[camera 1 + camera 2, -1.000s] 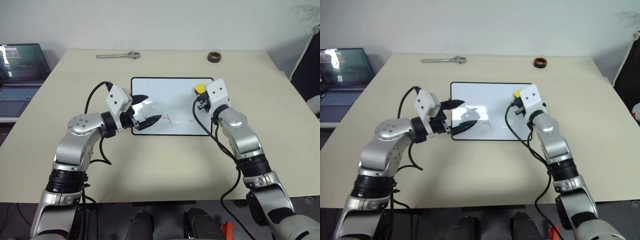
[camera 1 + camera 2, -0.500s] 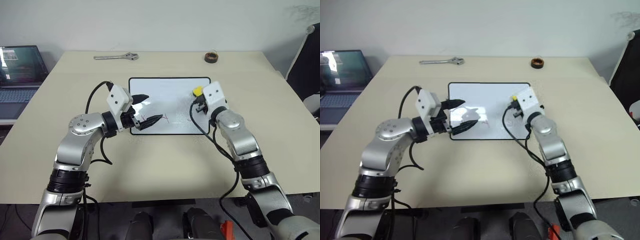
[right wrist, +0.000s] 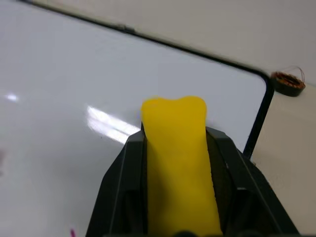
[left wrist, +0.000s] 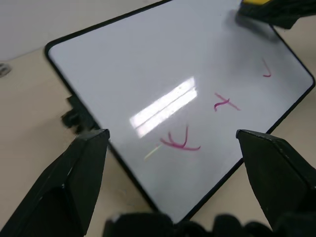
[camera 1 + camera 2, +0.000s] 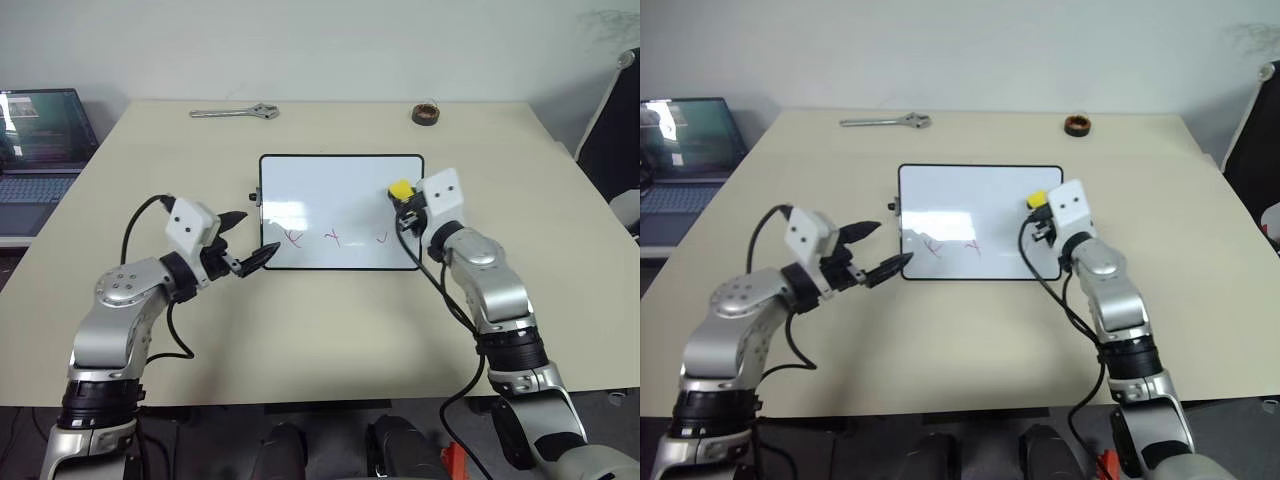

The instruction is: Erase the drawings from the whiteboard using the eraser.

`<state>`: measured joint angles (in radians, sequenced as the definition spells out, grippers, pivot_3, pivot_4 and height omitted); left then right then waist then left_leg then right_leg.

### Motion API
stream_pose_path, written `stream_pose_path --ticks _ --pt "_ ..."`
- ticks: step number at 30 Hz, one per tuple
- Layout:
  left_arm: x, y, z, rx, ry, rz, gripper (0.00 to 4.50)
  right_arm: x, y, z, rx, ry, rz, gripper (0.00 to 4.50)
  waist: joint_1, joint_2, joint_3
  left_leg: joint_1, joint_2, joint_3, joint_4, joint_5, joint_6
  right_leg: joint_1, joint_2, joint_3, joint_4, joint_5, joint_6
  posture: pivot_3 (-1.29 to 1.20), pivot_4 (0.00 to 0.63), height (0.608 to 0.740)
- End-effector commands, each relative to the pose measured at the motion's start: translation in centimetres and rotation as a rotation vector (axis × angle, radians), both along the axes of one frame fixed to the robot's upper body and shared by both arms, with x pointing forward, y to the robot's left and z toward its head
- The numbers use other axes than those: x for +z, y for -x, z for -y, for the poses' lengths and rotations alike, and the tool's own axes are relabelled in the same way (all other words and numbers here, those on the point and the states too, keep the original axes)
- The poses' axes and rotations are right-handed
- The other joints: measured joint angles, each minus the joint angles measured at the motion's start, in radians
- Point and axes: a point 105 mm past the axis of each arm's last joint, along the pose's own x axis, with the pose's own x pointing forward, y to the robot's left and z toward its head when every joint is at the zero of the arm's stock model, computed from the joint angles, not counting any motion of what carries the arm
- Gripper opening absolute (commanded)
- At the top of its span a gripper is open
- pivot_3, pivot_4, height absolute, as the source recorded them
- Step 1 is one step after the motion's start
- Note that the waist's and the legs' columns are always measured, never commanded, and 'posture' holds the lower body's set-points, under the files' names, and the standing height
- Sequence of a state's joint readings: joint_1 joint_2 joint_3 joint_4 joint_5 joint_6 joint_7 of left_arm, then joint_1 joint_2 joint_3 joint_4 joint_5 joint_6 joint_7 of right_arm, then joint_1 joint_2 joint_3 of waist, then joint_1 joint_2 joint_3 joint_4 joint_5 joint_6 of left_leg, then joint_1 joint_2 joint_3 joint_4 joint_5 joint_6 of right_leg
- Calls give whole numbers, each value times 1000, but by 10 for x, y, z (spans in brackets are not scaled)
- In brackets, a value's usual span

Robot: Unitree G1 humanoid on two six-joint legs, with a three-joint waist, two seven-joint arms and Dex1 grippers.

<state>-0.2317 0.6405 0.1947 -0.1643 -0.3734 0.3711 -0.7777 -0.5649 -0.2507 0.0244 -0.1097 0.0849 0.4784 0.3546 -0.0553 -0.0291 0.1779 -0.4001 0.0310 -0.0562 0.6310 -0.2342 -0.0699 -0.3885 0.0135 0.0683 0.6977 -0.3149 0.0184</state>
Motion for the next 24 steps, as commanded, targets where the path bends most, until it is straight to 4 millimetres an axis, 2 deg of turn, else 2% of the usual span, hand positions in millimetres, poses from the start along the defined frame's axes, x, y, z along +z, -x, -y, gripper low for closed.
stream_pose_path --ticks 1,3,5,11,17,20,24 --pt "4 16 1 -45 -7 13 4500 31 39 -2 174 -7 121 1217 4 0 0 0 0 0 -1 0 0 0 -1 0 0 -1 1 0 150 740" --pt "-6 24 4 -80 -10 -31 4500 10 66 3 295 22 10 1217 15 0 0 -1 -1 -1 -1 0 0 0 -2 -1 -2 -1 1 0 150 740" --pt "-11 29 8 -109 -23 -55 4500 -7 84 8 354 54 -84 1216 23 -1 0 -1 -1 -2 -1 0 0 2 -3 -2 -3 -1 1 0 150 740" --pt "-8 26 18 -129 -44 -47 4500 -49 103 31 342 217 -244 1216 23 -1 0 4 -2 0 0 0 0 3 0 0 -1 -2 2 0 150 740" --pt "4 16 25 -138 -70 -2 4500 -62 101 44 254 258 -258 1216 17 -1 0 4 -3 2 0 0 0 3 3 1 -1 -2 2 0 150 740" --pt "11 12 28 -129 -58 27 4500 -63 102 44 256 263 -256 1216 18 -1 0 3 -3 1 0 0 0 3 2 1 -1 -1 2 0 150 740" --pt "10 13 29 -134 -60 24 4500 -62 106 41 282 256 -258 1216 18 -1 0 3 -3 1 0 0 0 3 2 0 -1 -1 1 0 150 740"
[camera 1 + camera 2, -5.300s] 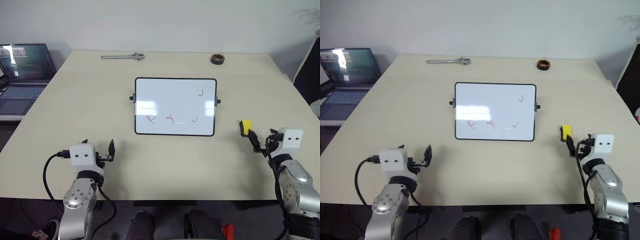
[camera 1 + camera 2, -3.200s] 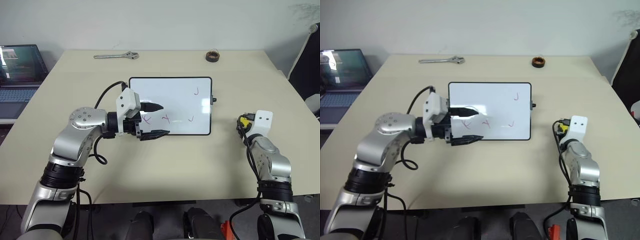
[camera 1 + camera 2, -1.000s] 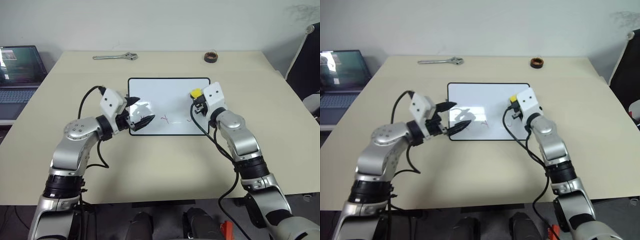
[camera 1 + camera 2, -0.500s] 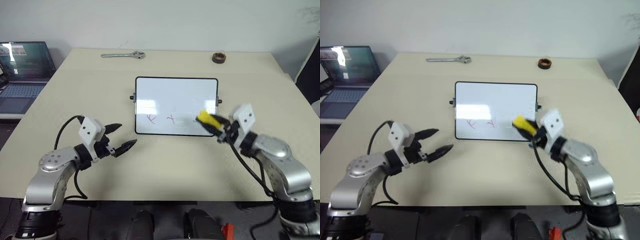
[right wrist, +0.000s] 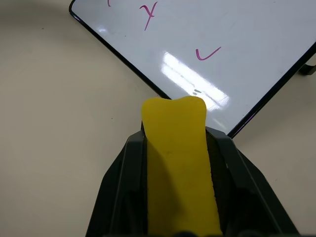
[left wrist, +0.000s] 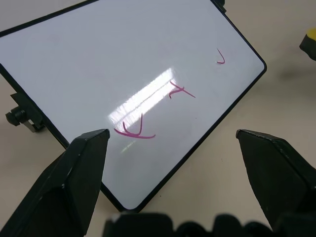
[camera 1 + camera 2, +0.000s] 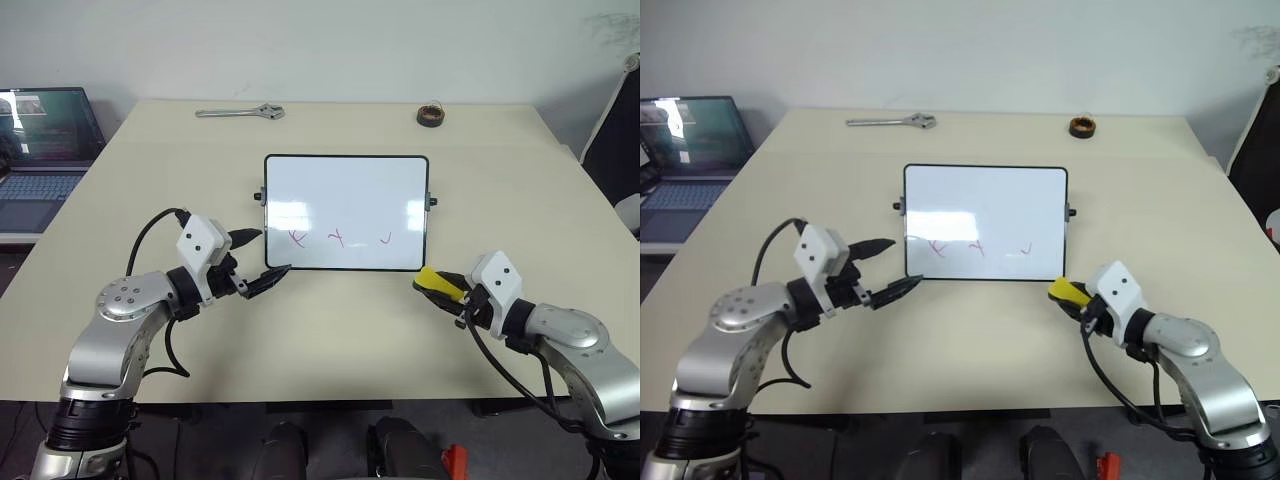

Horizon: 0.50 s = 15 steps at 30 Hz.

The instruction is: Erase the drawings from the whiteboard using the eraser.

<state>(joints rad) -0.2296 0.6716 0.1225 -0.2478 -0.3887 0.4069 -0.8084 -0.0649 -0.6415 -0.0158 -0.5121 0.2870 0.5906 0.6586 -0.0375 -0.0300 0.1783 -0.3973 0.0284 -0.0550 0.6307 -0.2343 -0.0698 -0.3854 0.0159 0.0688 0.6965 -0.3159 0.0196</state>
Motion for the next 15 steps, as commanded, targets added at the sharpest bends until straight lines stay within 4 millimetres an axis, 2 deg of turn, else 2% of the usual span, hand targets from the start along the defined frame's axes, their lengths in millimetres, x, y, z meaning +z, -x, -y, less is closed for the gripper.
stream_pose_path --ticks 1,6,11,15 --pt "8 3 3 -14 -8 39 4500 9 5 -4 42 7 35 1216 0 0 0 0 0 0 0 0 0 0 0 0 0 0 0 0 150 740" --pt "2 4 3 -20 -12 29 4500 11 4 -5 46 18 43 1216 0 0 0 0 0 0 0 0 0 0 0 0 0 0 0 0 150 740" --pt "-3 2 6 -37 -23 23 4500 33 -23 -9 -43 -3 188 1216 -3 0 0 1 0 1 0 0 0 0 0 0 0 0 0 0 150 740" --pt "-10 2 7 -52 -42 14 4500 34 -45 -20 -97 54 278 1216 -2 0 0 0 0 0 0 0 0 0 0 0 0 0 -1 0 150 740"
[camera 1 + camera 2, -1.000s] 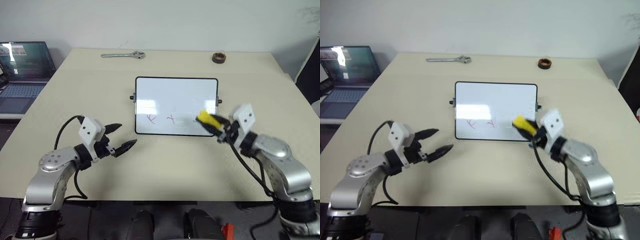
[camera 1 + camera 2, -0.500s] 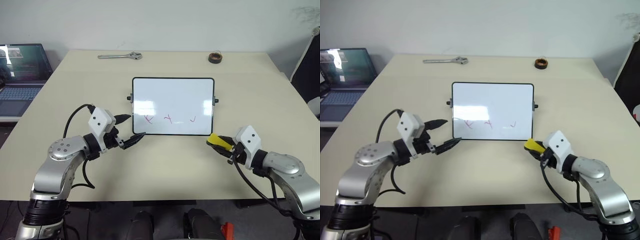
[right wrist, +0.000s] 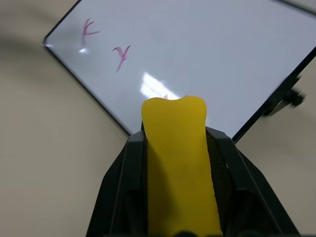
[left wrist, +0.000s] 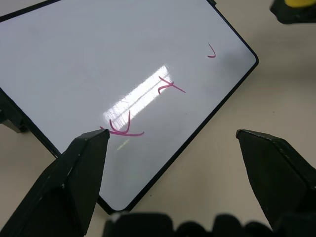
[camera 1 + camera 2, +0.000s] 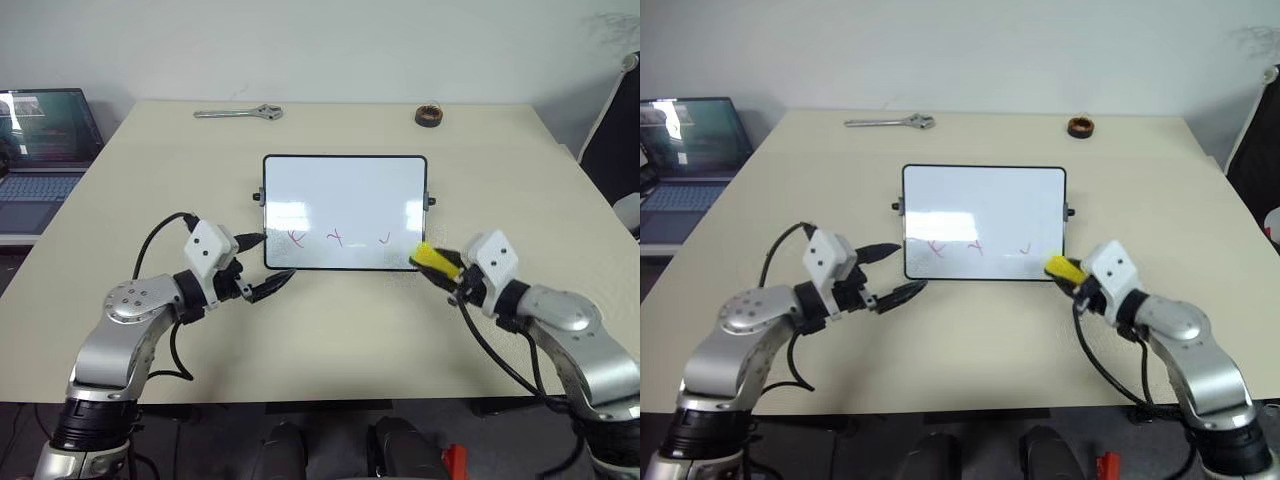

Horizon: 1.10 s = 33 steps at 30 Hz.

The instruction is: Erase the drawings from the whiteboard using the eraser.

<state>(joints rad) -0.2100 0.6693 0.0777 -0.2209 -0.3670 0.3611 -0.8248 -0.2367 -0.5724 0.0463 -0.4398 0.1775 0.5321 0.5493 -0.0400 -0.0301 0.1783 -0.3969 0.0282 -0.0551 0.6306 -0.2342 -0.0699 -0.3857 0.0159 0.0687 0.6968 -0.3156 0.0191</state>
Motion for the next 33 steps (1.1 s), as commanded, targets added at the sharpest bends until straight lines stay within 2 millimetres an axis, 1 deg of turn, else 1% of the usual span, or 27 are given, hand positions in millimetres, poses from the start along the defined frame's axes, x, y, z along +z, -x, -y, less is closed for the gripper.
stream_pose_path --ticks 1,5,7,8,11,12,14,15,17,19,21,22,24,25,28,30,31,33 --pt "4 0 3 -25 -17 37 4500 2 -18 -9 -63 36 95 1216 0 0 0 0 0 0 0 0 0 0 0 0 0 0 0 0 150 740" --pt "-2 3 7 -63 -31 20 4500 -2 -44 -24 -123 67 159 1216 -1 0 0 -1 0 1 0 0 0 -1 0 0 0 1 -1 0 150 740" --pt "-5 5 7 -74 -37 13 4500 -1 -53 -31 -153 60 176 1216 -3 0 0 -1 0 1 0 0 0 -2 0 1 1 1 -1 0 150 740" --pt "-7 5 6 -74 -43 13 4500 -4 -55 -36 -146 64 163 1216 -2 0 0 -1 0 1 0 0 0 -2 0 1 1 1 -1 0 150 740" --pt "-9 5 4 -68 -45 12 4500 -26 -51 -44 -95 119 80 1216 0 0 0 -2 1 0 0 0 0 -2 0 0 1 1 -1 0 150 740" --pt "-10 5 3 -66 -46 11 4500 -35 -46 -46 -55 164 52 1216 1 0 0 -2 1 0 0 0 0 -2 -1 0 0 1 -1 0 150 740" --pt "-11 6 2 -60 -49 9 4500 -50 -38 -47 7 242 2 1216 2 0 0 -2 1 0 0 0 0 -2 -1 0 0 1 -1 0 150 740" --pt "-11 6 1 -57 -50 9 4500 -54 -37 -45 12 258 -11 1216 2 0 0 -1 1 0 0 0 0 -1 -1 0 0 1 -1 0 150 740" --pt "-11 7 1 -54 -51 9 4500 -46 -47 -34 -61 273 37 1216 1 -1 -1 0 1 0 1 0 0 0 -1 0 1 1 -1 0 150 740" --pt "-10 7 2 -54 -51 10 4500 -33 -59 -21 -157 273 103 1216 1 -1 -1 1 1 0 1 0 0 0 -1 0 1 1 -1 0 150 740" --pt "-9 9 3 -55 -51 11 4500 -24 -66 -10 -225 265 139 1215 1 -1 -1 2 1 0 2 0 0 1 -1 0 2 1 -1 0 150 740" --pt "-9 9 4 -56 -51 12 4500 -22 -67 -8 -235 263 143 1215 2 -1 -1 2 0 0 2 0 0 1 -1 0 2 1 -1 0 150 740" --pt "-8 9 6 -55 -50 12 4500 -26 -65 -10 -211 266 123 1215 4 -1 -1 2 0 -1 3 0 0 2 -1 -1 2 1 -1 0 150 740" --pt "-7 9 6 -56 -50 13 4500 -31 -62 -14 -184 282 106 1215 5 -2 -1 2 0 -1 3 0 0 2 -1 -1 2 1 -1 0 150 740" --pt "-5 8 7 -56 -48 14 4500 -52 -48 -25 -75 336 23 1215 5 -2 -1 2 1 -1 3 0 0 2 -1 0 2 1 -1 0 150 740" --pt "-4 8 7 -56 -49 14 4500 -61 -37 -34 15 379 -8 1215 5 -2 -2 2 1 -1 3 0 0 2 -1 0 1 1 -1 0 150 740" --pt "-4 8 7 -55 -49 13 4500 -63 -32 -37 50 399 -15 1214 5 -2 -2 2 1 -1 3 0 0 2 -1 0 2 1 -1 0 150 740" --pt "-3 7 6 -53 -49 13 4500 -59 -32 -41 60 412 13 1214 2 -2 -2 3 0 -1 3 0 0 2 -1 0 2 1 -1 0 150 740"
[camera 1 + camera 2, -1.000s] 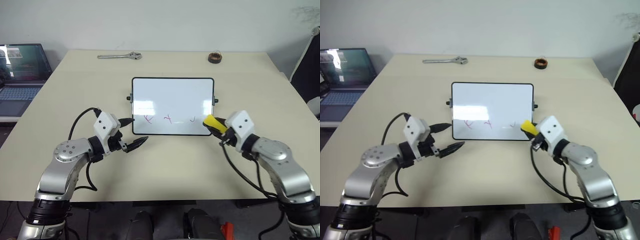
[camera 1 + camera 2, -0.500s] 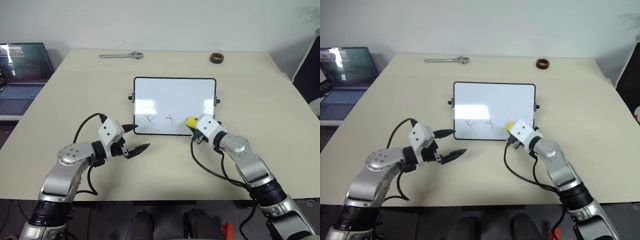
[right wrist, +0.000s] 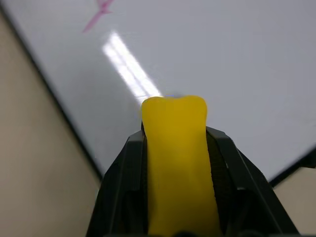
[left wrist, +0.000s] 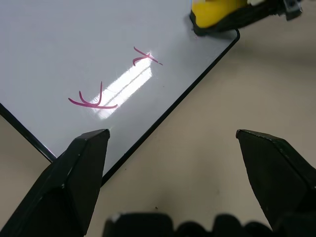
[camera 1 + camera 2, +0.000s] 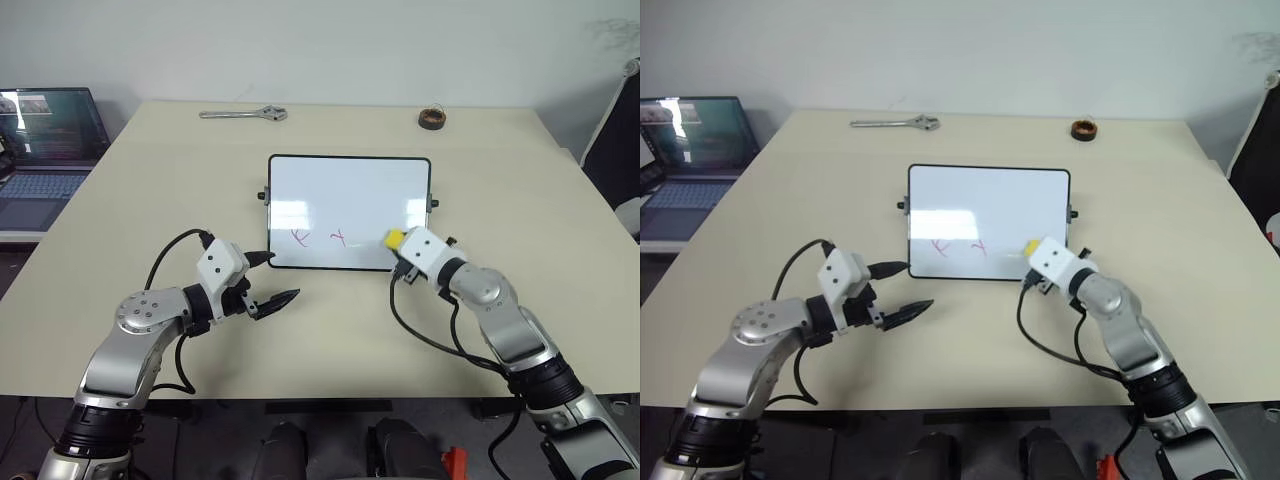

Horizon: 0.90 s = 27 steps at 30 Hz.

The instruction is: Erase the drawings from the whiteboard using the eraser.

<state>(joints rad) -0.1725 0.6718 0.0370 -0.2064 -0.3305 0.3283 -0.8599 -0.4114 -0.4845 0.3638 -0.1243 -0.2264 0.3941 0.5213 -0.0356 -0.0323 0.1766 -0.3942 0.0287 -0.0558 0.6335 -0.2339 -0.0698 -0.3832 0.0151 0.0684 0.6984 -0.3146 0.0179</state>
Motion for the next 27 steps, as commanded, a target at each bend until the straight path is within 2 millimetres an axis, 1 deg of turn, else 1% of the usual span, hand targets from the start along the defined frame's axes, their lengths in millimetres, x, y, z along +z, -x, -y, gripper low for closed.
stream_pose_path --ticks 1,3,5,6,9,11,13,16,17,19,21,23,24,27 --pt "17 -1 2 -12 -5 60 4500 3 -5 1 -31 26 26 1214 -5 0 0 0 0 0 0 0 0 0 0 0 0 0 0 0 150 740" --pt "17 -1 1 -11 -7 60 4500 20 -20 8 -132 -12 121 1213 -11 0 0 0 0 1 0 0 0 0 1 0 0 0 0 0 150 740" --pt "17 -1 2 -12 -7 60 4500 28 -29 16 -200 -26 166 1213 -14 0 0 1 0 0 0 0 0 0 1 0 0 0 -1 0 150 740" --pt "17 -1 2 -12 -6 61 4500 30 -32 22 -229 -28 176 1213 -14 0 0 1 0 0 0 0 0 0 1 0 0 1 -1 0 150 740" --pt "17 0 2 -12 -3 62 4500 23 -33 33 -263 -7 157 1213 -9 -1 0 0 0 0 0 0 0 0 0 0 0 1 -1 0 150 740" --pt "16 0 2 -10 -2 60 4500 11 -25 35 -225 27 99 1213 -5 -1 0 0 0 0 0 0 0 0 0 0 0 1 -1 0 150 740" --pt "15 1 1 -6 -1 58 4500 -1 -11 30 -143 57 24 1213 0 -1 0 0 0 -1 0 0 0 0 0 -1 0 0 -1 0 150 740" --pt "14 1 0 8 7 51 4500 -8 8 17 -31 78 -36 1213 1 -1 -1 2 0 -1 0 0 0 3 0 -1 -1 0 0 0 150 740" --pt "14 1 -2 20 17 44 4500 -6 11 12 -20 54 -44 1213 1 -1 -1 3 0 -1 0 0 0 4 0 -1 -1 0 0 0 150 740" --pt "15 0 -8 58 50 30 4500 12 8 6 -76 -102 -28 1212 -8 -1 0 3 0 -1 0 0 0 4 1 0 -1 -1 3 0 150 740" --pt "15 -2 -18 101 65 23 4500 30 3 7 -123 -218 -14 1212 -17 0 0 4 1 -1 0 0 0 4 1 0 0 -1 2 0 150 740" --pt "17 -2 -28 144 86 15 4500 43 5 4 -92 -297 -28 1210 -18 0 0 3 1 -1 -1 0 0 3 1 0 0 -1 2 0 150 740" --pt "17 -2 -31 156 92 12 4500 46 7 3 -77 -319 -36 1210 -18 0 0 3 1 -1 -1 0 0 3 1 0 0 -1 2 0 150 740" --pt "14 1 -46 207 83 -8 4500 60 22 -9 27 -420 -108 1210 -17 0 0 1 1 -2 -1 0 0 3 -1 -2 -1 -1 1 0 150 740"
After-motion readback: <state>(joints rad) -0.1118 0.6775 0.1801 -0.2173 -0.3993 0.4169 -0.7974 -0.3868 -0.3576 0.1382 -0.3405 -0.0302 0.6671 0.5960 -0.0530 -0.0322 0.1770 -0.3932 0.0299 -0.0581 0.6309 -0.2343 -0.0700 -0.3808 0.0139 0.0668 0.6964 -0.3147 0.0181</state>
